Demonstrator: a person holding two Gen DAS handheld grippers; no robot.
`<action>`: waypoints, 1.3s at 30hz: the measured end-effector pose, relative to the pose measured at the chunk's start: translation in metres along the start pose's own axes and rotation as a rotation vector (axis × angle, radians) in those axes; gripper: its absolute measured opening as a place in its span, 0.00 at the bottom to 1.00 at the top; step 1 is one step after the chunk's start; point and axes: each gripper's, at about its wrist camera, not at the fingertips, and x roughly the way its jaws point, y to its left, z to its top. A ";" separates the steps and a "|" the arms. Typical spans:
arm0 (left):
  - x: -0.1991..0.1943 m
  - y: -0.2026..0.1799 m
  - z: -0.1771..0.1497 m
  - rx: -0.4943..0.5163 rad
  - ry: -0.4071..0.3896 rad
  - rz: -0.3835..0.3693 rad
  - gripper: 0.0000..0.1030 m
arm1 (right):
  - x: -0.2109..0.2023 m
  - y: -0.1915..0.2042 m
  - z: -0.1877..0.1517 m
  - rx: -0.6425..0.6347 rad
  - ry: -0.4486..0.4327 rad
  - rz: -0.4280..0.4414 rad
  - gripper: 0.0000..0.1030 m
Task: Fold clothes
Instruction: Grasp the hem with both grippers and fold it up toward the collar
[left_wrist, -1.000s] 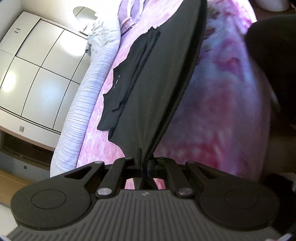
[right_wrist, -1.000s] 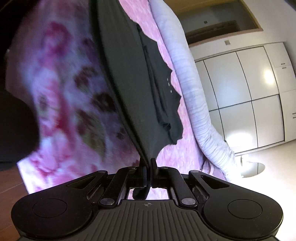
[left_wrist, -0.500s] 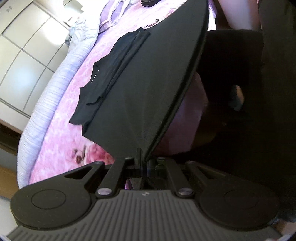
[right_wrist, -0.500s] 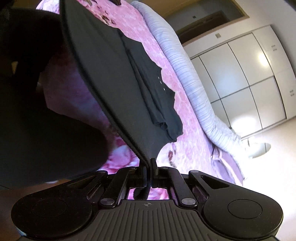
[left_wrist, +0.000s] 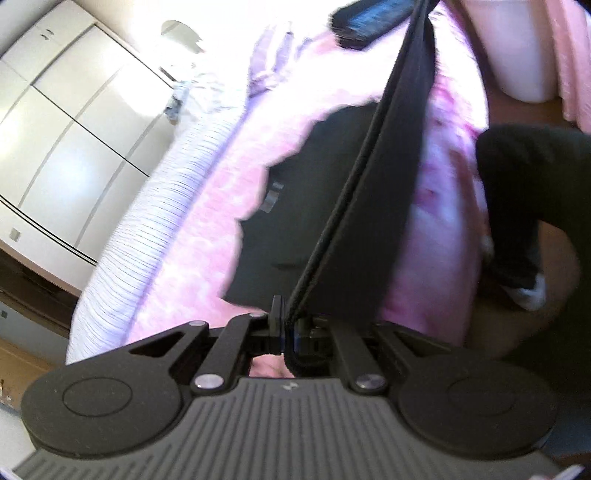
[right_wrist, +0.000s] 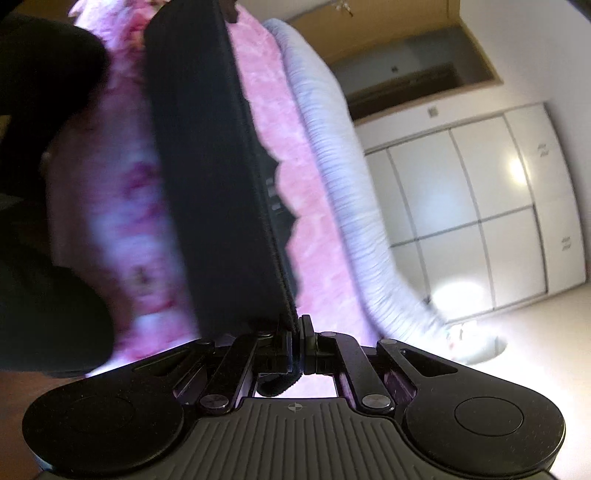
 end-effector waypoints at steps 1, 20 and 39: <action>0.015 0.017 0.004 -0.010 -0.001 0.006 0.03 | 0.019 -0.013 0.003 -0.008 0.000 0.001 0.01; 0.292 0.159 -0.005 -0.177 0.180 -0.120 0.03 | 0.344 -0.093 0.015 0.017 0.107 0.230 0.01; 0.396 0.229 -0.079 -0.696 0.334 -0.034 0.28 | 0.469 -0.133 -0.015 0.678 0.206 0.339 0.34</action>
